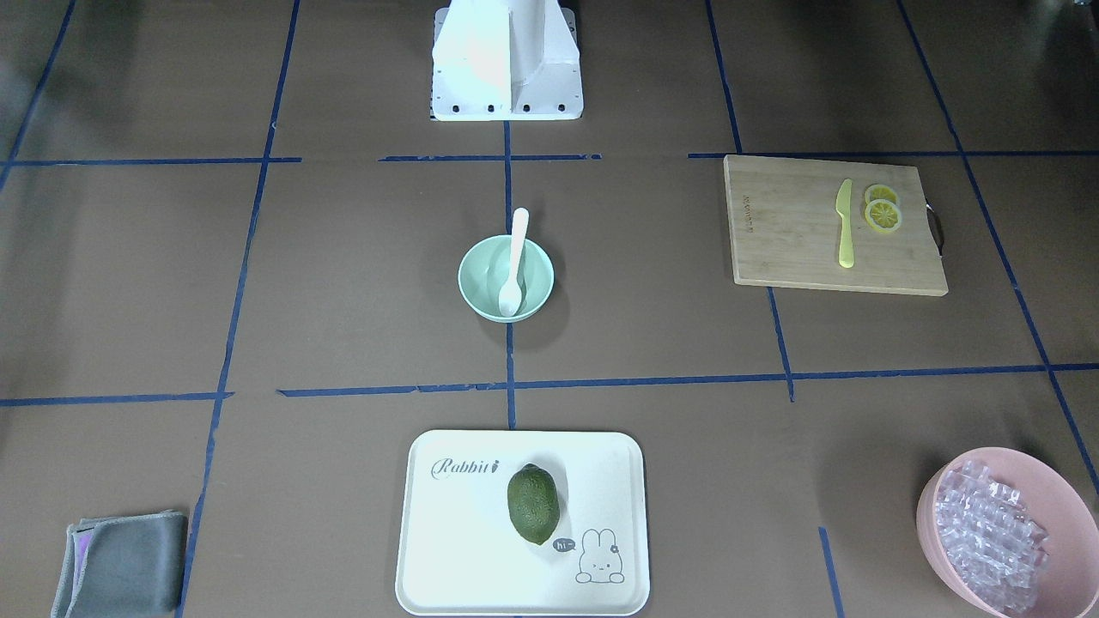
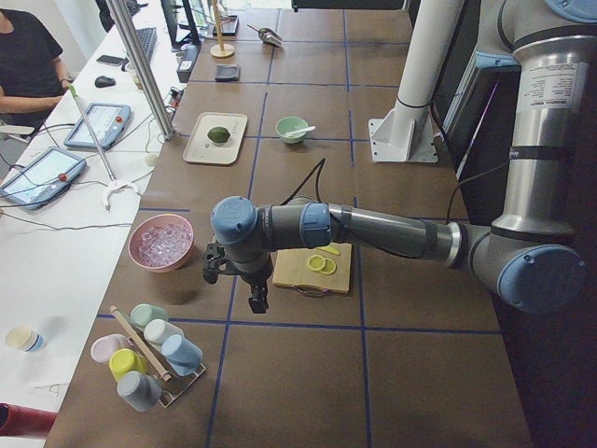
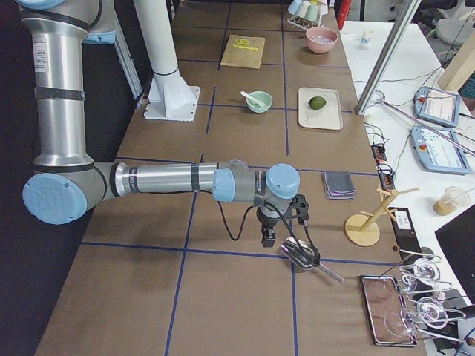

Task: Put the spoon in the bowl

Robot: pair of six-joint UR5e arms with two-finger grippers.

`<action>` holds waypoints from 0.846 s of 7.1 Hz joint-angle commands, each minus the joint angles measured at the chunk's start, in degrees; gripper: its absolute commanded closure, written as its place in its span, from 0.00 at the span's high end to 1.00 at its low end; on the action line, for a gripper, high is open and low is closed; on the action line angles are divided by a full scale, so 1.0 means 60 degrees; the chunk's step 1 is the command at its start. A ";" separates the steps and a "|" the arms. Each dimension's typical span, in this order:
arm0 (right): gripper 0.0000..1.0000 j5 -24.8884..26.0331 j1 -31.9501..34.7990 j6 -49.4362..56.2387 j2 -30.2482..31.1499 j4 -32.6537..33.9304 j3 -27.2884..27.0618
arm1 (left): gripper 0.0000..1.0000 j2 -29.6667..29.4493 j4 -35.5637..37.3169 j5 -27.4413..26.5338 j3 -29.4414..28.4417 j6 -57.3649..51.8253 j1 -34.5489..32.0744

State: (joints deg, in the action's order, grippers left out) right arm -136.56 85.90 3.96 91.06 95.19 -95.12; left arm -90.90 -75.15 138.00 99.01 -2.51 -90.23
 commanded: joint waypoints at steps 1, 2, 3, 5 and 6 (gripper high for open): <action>0.99 0.0070 -0.0035 -0.0015 0.0000 -0.0015 0.0047 | 1.00 0.0033 -0.0028 0.0013 0.0256 -0.0006 0.0010; 0.99 0.0041 -0.0035 -0.0015 0.0000 -0.0029 0.0033 | 1.00 0.0208 -0.0057 0.0013 0.0242 -0.0020 0.0053; 0.99 0.0040 -0.0035 -0.0015 0.0000 -0.0029 0.0047 | 1.00 0.0369 -0.0420 0.0013 0.0242 -0.0021 0.0054; 0.99 0.0040 -0.0035 -0.0015 0.0000 -0.0029 0.0047 | 1.00 0.0619 -0.1008 0.0071 0.0110 -0.0006 0.0054; 0.99 0.0040 -0.0035 -0.0015 0.0000 -0.0029 0.0047 | 1.00 0.0619 -0.0981 0.0071 0.0139 -0.0006 0.0054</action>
State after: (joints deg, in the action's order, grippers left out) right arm -136.32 85.70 3.87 91.06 95.01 -94.84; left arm -87.43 -80.51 138.33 99.81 -2.56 -89.92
